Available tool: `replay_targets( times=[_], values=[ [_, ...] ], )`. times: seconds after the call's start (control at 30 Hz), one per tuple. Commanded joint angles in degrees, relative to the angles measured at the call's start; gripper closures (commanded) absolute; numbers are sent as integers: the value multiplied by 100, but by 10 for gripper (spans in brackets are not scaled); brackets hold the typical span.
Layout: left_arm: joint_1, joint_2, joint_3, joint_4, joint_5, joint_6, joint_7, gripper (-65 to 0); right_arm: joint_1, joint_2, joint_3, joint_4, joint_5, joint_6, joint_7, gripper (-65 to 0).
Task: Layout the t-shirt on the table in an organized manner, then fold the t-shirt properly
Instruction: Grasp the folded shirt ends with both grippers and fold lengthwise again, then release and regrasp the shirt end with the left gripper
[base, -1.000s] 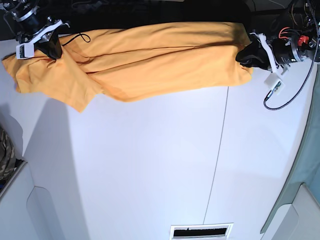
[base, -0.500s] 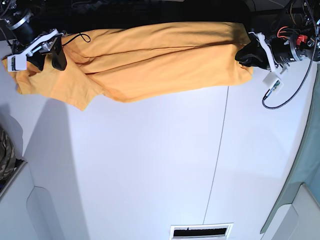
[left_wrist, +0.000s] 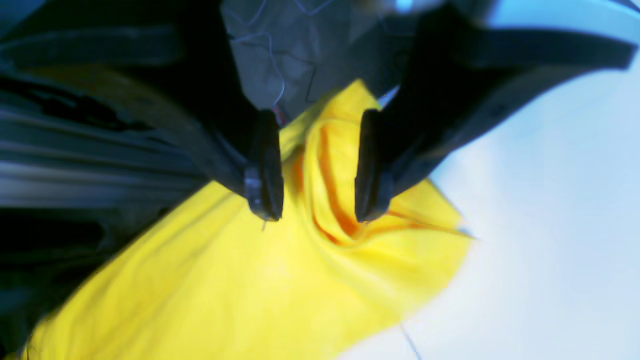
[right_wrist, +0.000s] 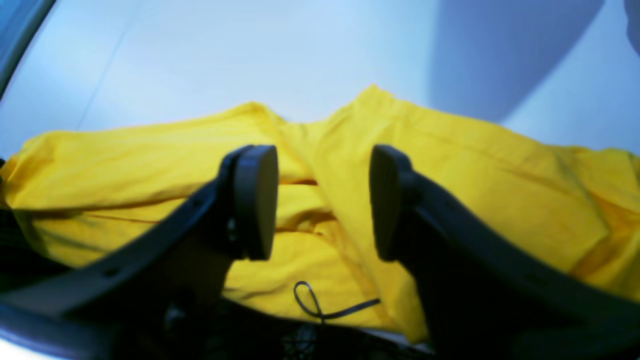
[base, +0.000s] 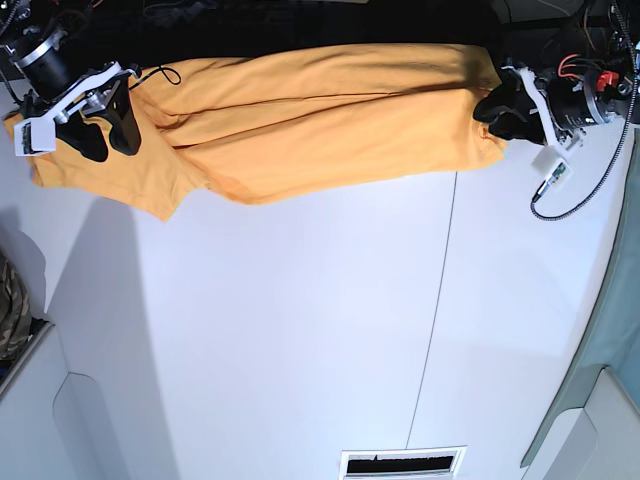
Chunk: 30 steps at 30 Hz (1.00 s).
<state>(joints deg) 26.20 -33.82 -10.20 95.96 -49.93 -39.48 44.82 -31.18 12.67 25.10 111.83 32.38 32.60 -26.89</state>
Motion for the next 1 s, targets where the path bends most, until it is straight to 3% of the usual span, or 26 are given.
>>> replay_targets(
  times=[0.0,0.07,0.17,0.43,0.57,0.7,0.97],
  values=[
    [4,-90,-160,72,-280,-52,-201,-274,31,50,37,35,-2,17,245,-291],
    [4,-42,-291,74,-713,-52,-181,-273,111,50,26,-127,-160,17,369,-216],
    [68,157,-291,105,-990,-52,-103,-273,334,63,24,-535,-308,22,378,-3],
    [483,933,-39,136,-804,-52,-190,-243,1281,68,-122,-2315,-592,70,378,0],
    [533,1126,271,-48,50,-52,-826,-241,1735,66,-356,-3108,-796,70,402,0],
    [256,1163,407,-809,699,-52,-1362,-241,2085,66,-560,-3685,-949,68,446,0],
    [-887,1158,431,-2175,1038,-48,-1067,-240,2321,122,-575,-3908,-946,63,551,0]
  ],
)
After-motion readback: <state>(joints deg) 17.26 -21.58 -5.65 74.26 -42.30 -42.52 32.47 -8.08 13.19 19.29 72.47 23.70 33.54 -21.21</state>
